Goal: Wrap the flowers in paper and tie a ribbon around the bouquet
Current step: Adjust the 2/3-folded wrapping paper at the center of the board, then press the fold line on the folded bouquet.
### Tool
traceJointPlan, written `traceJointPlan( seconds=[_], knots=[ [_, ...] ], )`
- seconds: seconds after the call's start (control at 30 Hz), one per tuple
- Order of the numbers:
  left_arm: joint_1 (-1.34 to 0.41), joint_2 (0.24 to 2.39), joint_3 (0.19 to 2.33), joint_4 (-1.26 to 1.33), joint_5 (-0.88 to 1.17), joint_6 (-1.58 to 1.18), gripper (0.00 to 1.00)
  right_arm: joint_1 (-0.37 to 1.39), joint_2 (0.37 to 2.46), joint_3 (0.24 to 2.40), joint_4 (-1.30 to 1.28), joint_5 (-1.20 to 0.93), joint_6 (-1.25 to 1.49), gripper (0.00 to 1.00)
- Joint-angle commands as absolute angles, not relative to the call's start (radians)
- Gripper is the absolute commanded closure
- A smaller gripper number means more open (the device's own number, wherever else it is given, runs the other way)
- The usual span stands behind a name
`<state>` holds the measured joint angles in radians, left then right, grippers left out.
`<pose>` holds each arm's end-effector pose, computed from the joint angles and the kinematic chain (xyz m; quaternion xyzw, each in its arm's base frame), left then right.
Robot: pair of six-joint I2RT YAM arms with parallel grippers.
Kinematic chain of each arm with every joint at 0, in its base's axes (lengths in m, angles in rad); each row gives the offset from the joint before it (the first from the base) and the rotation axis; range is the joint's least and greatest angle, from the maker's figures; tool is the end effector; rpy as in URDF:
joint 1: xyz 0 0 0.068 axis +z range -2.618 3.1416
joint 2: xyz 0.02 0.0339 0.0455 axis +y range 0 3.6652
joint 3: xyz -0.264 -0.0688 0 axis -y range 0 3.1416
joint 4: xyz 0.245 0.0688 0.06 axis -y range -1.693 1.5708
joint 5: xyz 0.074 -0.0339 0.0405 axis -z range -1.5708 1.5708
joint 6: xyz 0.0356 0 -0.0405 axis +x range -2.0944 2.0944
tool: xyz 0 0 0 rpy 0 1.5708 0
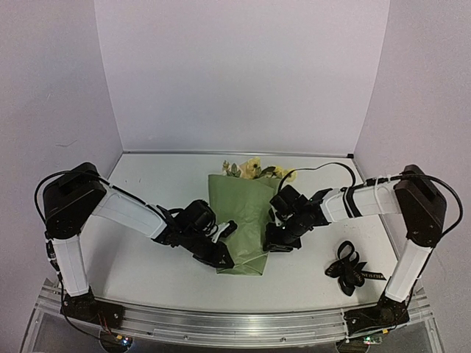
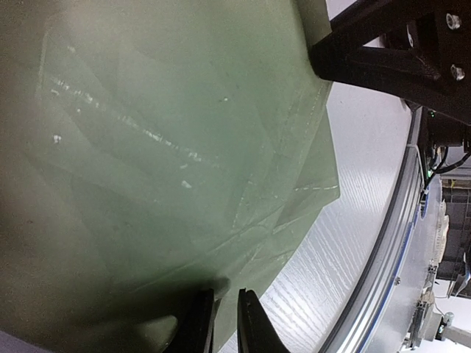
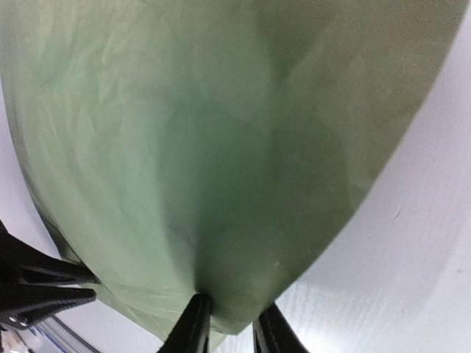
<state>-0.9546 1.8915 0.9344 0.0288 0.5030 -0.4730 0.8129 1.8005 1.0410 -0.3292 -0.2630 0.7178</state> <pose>0.1920 -0.3008 0.1141 0.2955 0.8737 -0.3787 0.0766 0.2334 0.2601 0.1494 -0.0770 0.9601 0.2558 0.0824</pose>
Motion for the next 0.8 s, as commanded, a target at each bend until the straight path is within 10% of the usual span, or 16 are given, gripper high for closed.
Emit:
traceJointPlan(
  seconds=[0.0,0.77],
  knots=[
    [-0.95,1.877,0.923,0.048,0.496,-0.475,0.86,0.81,1.721,1.108,-0.491,-0.261,0.662,0.72],
    [-0.948,1.88,0.938,0.025,0.516,-0.456,0.86,0.888,1.894,1.028,-0.175,-0.23,0.801,0.94]
  ],
)
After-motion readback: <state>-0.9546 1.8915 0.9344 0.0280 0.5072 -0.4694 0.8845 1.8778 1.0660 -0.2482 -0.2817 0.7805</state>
